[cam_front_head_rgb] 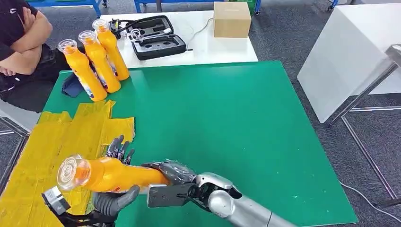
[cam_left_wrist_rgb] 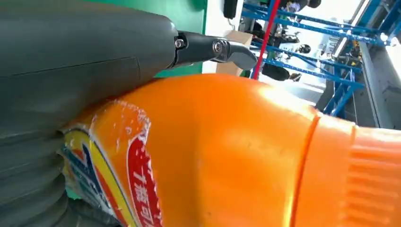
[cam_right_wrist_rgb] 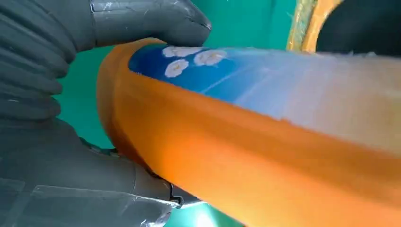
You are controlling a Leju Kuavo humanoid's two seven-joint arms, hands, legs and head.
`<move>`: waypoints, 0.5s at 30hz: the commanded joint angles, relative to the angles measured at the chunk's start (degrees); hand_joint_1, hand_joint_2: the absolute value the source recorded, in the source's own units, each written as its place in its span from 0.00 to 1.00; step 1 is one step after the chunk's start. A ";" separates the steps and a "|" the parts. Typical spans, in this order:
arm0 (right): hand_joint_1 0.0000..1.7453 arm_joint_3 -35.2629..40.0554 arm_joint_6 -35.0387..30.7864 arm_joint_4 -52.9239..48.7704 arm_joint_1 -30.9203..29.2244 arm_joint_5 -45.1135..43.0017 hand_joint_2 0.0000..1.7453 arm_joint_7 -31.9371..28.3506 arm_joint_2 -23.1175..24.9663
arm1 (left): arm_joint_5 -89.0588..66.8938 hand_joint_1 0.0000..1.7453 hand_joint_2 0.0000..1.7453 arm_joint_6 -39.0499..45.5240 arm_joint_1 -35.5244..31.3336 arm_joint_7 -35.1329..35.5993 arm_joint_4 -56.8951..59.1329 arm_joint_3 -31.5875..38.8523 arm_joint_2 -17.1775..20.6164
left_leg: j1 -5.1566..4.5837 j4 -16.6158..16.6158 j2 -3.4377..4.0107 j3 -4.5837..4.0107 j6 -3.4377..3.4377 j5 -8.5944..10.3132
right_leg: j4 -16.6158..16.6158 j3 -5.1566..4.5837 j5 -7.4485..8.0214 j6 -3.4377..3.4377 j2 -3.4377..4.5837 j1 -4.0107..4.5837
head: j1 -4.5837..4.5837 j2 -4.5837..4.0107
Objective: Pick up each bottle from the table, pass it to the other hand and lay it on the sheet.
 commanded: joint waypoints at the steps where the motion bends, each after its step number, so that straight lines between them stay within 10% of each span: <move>1: 1.00 7.44 1.30 4.99 -2.56 0.54 1.00 -0.59 0.22 | 0.67 0.00 1.00 -0.65 -3.56 0.49 5.25 1.42 -1.13 | 0.05 -0.07 0.00 0.09 -0.02 0.02 | -0.13 0.16 0.02 0.00 -0.12 0.06 | 0.02 0.00; 2: 1.00 7.30 1.18 4.97 -2.53 0.44 1.00 -0.56 0.09 | 0.71 1.00 1.00 -0.74 -3.59 0.40 5.32 1.41 -1.19 | 0.01 -0.08 0.00 0.09 -0.01 0.03 | -0.11 0.13 0.01 0.01 -0.09 0.01 | 0.02 0.00; 15: 1.00 3.48 -1.31 3.30 -0.85 0.01 1.00 0.04 -1.92 | 1.23 1.00 1.00 -2.76 -2.72 -0.87 4.52 1.61 -1.88 | 0.01 -0.04 -0.09 0.05 0.00 0.03 | -0.09 0.10 0.00 0.02 -0.19 0.01 | 0.02 0.00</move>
